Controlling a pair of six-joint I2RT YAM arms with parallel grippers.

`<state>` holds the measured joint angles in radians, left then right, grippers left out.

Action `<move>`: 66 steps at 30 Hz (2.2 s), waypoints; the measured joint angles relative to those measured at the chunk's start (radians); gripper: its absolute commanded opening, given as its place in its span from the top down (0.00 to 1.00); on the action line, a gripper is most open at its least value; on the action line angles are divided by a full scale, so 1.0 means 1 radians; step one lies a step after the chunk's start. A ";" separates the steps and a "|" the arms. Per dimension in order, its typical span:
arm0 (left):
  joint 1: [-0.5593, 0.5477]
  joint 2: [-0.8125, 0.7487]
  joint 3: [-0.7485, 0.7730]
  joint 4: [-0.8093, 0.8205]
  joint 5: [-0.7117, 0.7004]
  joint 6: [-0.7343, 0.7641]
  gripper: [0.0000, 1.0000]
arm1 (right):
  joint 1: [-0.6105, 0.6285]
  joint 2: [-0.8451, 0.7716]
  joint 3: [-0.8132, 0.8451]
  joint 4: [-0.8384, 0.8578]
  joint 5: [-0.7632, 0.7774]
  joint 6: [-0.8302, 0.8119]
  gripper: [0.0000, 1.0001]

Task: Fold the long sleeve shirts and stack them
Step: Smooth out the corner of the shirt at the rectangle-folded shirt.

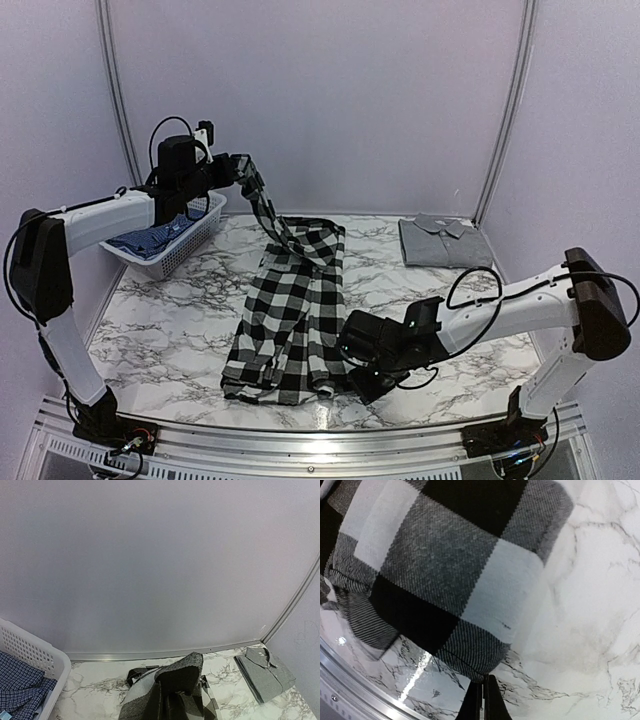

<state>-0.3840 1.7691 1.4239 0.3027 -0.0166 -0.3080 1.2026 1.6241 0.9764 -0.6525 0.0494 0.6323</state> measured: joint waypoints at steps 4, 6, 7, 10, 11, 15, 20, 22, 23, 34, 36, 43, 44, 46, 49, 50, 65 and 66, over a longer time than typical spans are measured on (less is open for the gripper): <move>0.000 0.000 0.000 0.000 0.002 0.000 1.00 | 0.075 0.018 -0.010 0.000 0.033 0.034 0.96; 0.000 0.000 0.000 0.000 0.002 0.000 1.00 | 0.115 0.033 0.018 0.005 0.043 0.035 0.85; 0.000 0.000 0.000 0.000 0.002 0.000 1.00 | 0.132 0.037 0.031 0.009 0.047 0.034 0.79; 0.000 0.000 0.000 0.000 0.015 0.001 1.00 | 0.145 0.034 0.052 0.016 0.057 0.033 0.69; 0.000 0.000 0.000 0.000 0.017 0.001 1.00 | 0.145 0.031 0.058 0.015 0.068 0.023 0.67; 0.000 0.000 0.000 0.000 0.025 0.001 1.00 | 0.145 0.013 0.098 -0.016 0.100 0.012 0.66; 0.000 0.000 0.000 0.000 0.027 0.000 1.00 | 0.127 0.033 0.226 -0.025 0.127 -0.010 0.71; 0.000 0.000 0.000 0.000 0.027 0.001 1.00 | 0.113 0.076 0.278 -0.019 0.142 -0.014 0.71; 0.000 0.000 0.000 0.000 0.028 0.000 1.00 | 0.105 0.100 0.292 -0.016 0.148 -0.016 0.71; 0.000 0.000 0.000 0.000 0.034 0.001 1.00 | 0.085 0.195 0.298 -0.032 0.198 -0.068 0.64; 0.000 0.000 0.000 0.000 0.034 0.001 1.00 | 0.089 0.196 0.298 -0.033 0.208 -0.076 0.62; 0.000 0.000 0.000 0.000 0.035 0.001 1.00 | 0.132 0.196 0.293 -0.032 0.241 -0.096 0.59; 0.000 0.000 0.000 0.000 0.035 0.001 1.00 | 0.137 0.196 0.288 -0.031 0.246 -0.098 0.59; 0.000 0.000 0.000 0.000 0.035 0.001 1.00 | 0.142 0.196 0.275 -0.030 0.254 -0.100 0.60; 0.000 0.000 0.001 0.000 0.035 0.001 1.00 | 0.144 0.196 0.251 -0.031 0.275 -0.101 0.64; 0.000 0.000 0.001 0.000 0.035 0.001 1.00 | 0.144 0.197 0.245 -0.032 0.282 -0.101 0.65; 0.000 0.000 0.006 0.000 0.035 0.001 1.00 | 0.147 0.224 0.262 -0.014 0.388 -0.100 1.00; 0.000 0.000 0.006 0.000 0.035 0.001 1.00 | 0.148 0.224 0.269 -0.012 0.387 -0.105 1.00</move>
<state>-0.3840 1.7691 1.4303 0.3027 0.0181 -0.3073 1.3502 1.8484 1.2457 -0.6647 0.4362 0.5270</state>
